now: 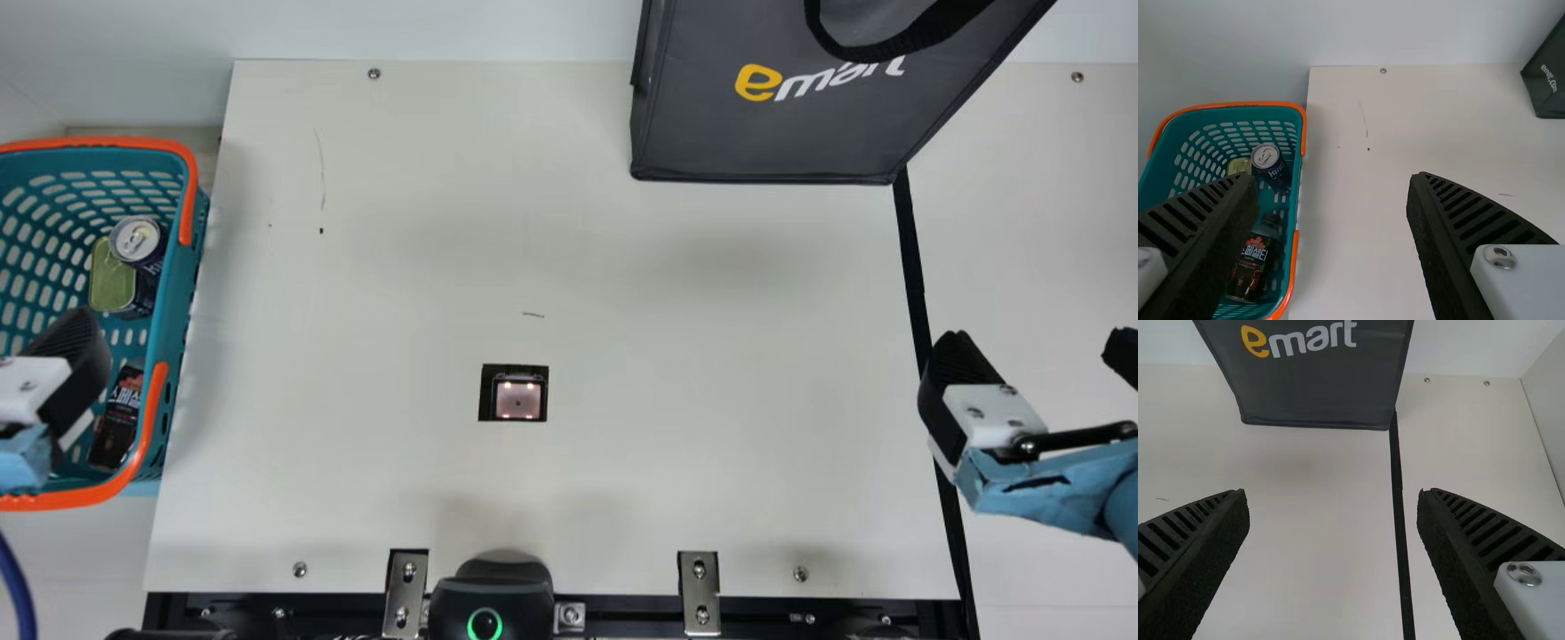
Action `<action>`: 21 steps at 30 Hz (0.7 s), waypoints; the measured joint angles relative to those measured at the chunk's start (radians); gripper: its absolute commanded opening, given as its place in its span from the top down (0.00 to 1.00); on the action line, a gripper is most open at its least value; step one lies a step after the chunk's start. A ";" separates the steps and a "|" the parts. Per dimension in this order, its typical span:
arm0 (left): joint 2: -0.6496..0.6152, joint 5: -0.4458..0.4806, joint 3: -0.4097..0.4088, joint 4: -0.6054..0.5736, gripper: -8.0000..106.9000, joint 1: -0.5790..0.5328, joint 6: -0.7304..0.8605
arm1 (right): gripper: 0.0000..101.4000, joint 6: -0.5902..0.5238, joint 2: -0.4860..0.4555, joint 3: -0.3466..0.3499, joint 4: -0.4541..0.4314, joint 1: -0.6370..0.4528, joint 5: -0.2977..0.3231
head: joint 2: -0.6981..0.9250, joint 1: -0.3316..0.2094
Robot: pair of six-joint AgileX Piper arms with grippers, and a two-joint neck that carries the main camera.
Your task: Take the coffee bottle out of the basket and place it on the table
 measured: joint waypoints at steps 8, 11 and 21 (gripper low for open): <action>0.000 0.000 0.000 0.000 0.15 0.000 0.000 | 0.10 0.000 0.000 0.000 0.000 0.000 0.000 | 0.118 0.000; 0.000 0.000 0.000 0.000 0.15 0.000 0.000 | 0.10 0.000 0.000 0.000 0.000 0.000 0.000 | 0.184 0.000; 0.000 0.000 0.000 0.000 0.15 0.000 0.000 | 0.10 0.000 0.000 0.000 0.000 0.000 0.000 | 0.345 0.000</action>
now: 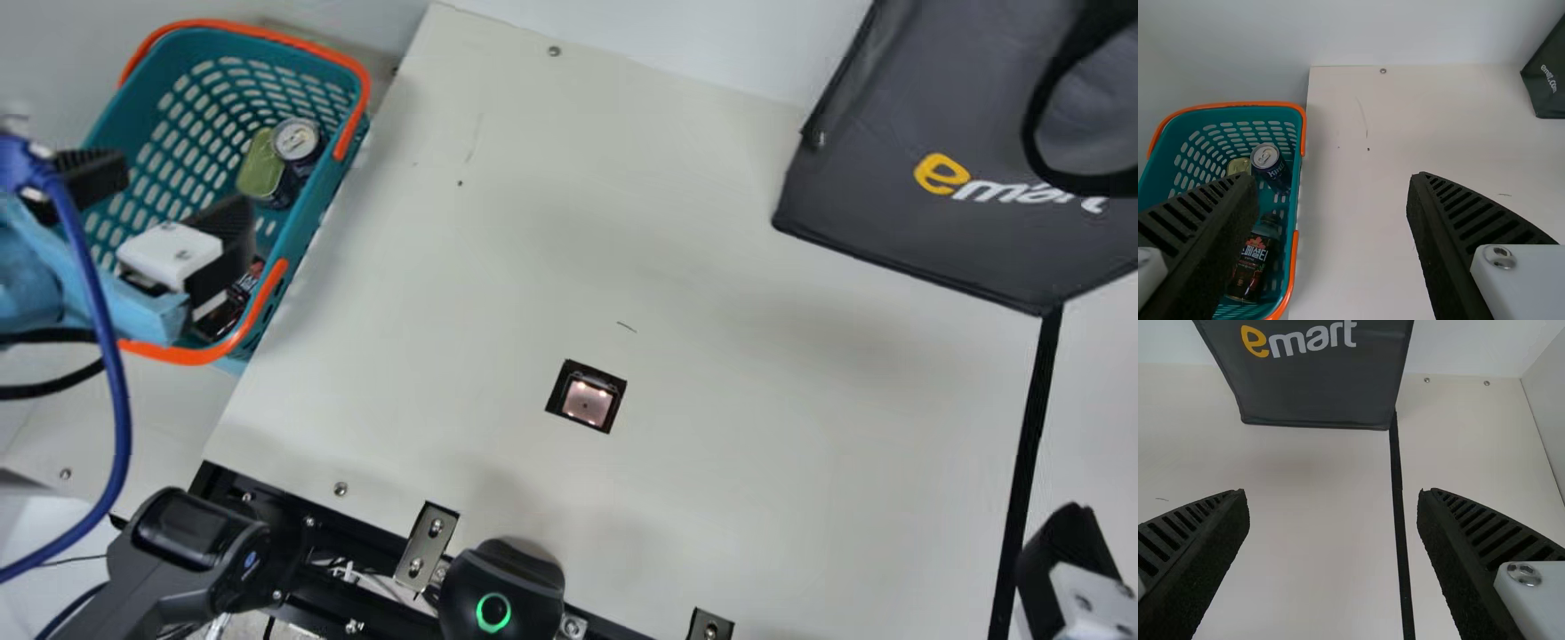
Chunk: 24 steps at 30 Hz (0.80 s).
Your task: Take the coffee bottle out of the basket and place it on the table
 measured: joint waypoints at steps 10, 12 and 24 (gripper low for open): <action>0.002 0.000 0.000 0.004 0.15 -0.003 -0.006 | 0.10 0.000 0.000 0.000 0.000 0.000 0.000 | 0.000 0.000; 0.006 -0.002 0.000 0.013 0.15 0.002 -0.013 | 0.10 0.000 0.000 0.000 0.000 0.000 0.000 | 0.000 0.000; 0.040 -0.015 0.006 0.035 0.15 0.086 -0.046 | 0.10 0.000 0.000 0.000 0.000 0.000 0.000 | -0.002 0.000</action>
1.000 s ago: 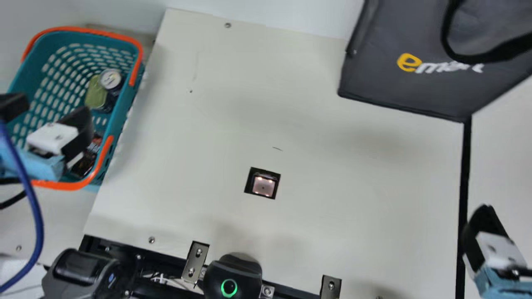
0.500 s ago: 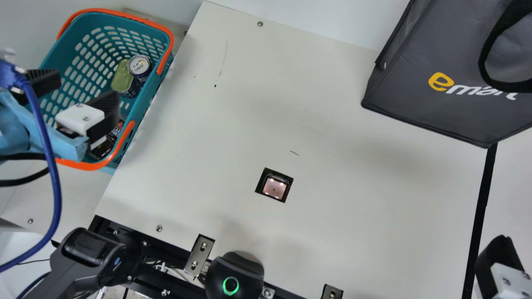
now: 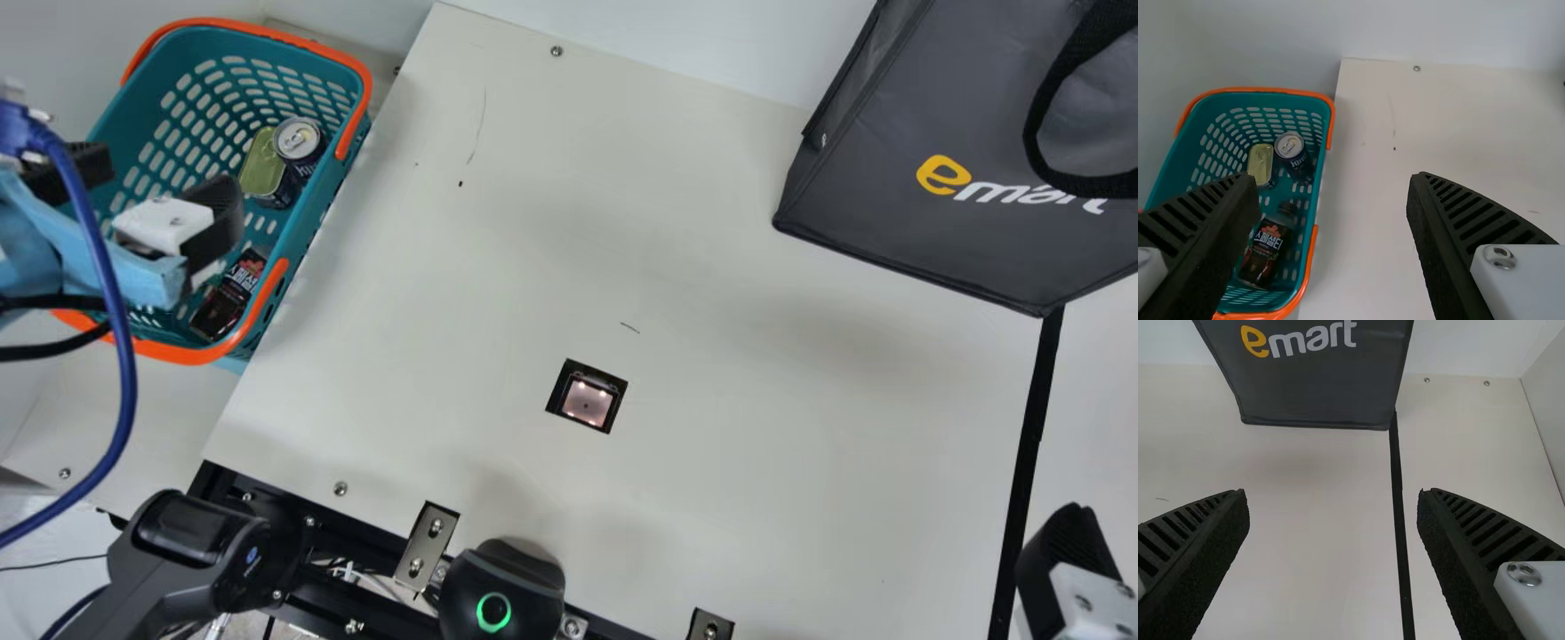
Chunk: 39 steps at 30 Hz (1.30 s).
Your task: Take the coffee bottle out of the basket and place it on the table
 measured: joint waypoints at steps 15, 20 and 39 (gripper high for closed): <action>0.084 -0.077 0.004 -0.071 0.15 0.198 0.098 | 0.10 0.000 0.000 0.000 0.000 0.000 0.000 | 0.002 0.000; 0.109 -0.095 0.011 -0.117 0.15 0.273 0.157 | 0.10 0.000 0.000 0.000 0.000 0.000 0.000 | 0.002 0.000; 0.189 -0.166 0.092 -0.278 0.15 0.493 0.434 | 0.10 0.000 0.000 0.000 0.000 0.000 0.000 | 0.002 0.000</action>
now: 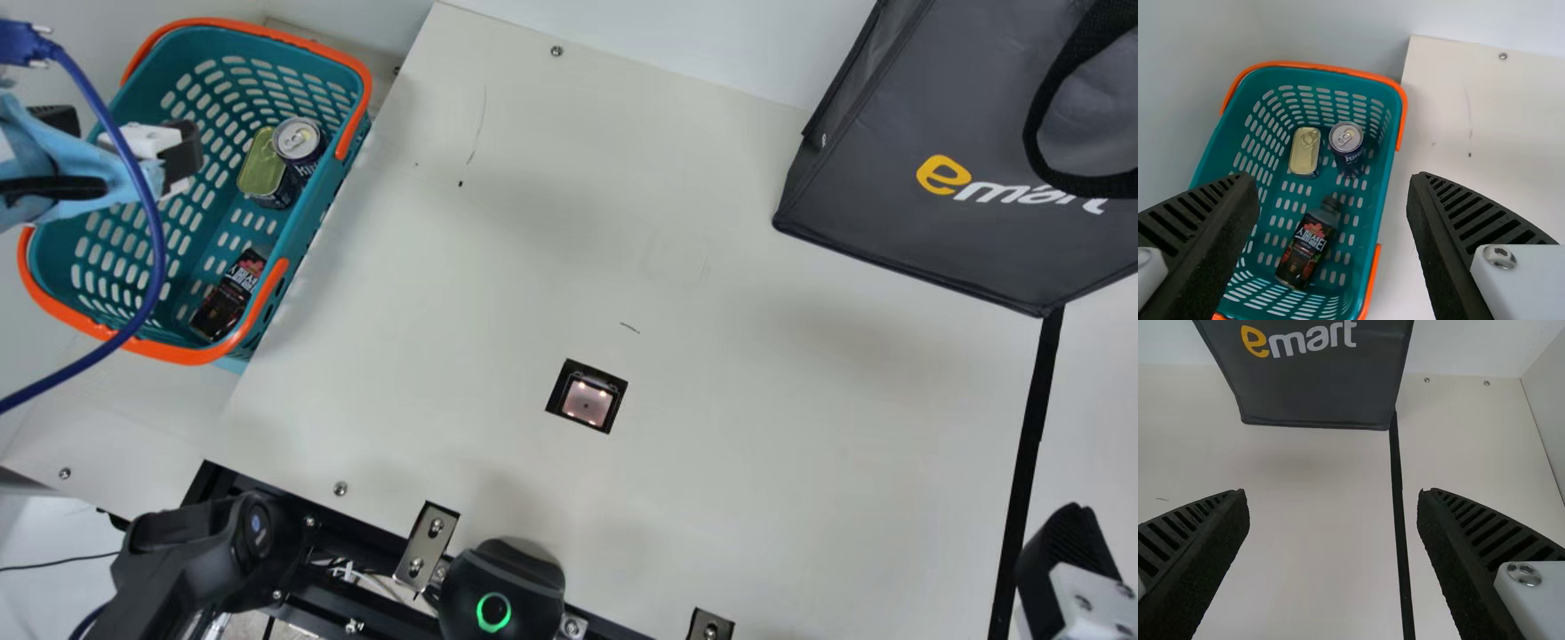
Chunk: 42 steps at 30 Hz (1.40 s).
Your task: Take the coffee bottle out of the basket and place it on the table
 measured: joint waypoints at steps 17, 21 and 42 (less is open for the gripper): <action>0.099 -0.091 0.084 -0.080 0.15 0.106 0.203 | 0.10 0.000 0.000 0.000 0.000 0.000 0.000 | 0.000 0.000; 0.124 -0.123 0.110 -0.091 0.15 0.113 0.245 | 0.10 0.000 0.000 0.000 0.000 0.000 0.000 | 0.000 0.000; 0.301 -0.237 0.167 -0.170 0.15 0.157 0.475 | 0.10 0.000 0.000 0.000 0.000 0.000 0.000 | 0.000 0.000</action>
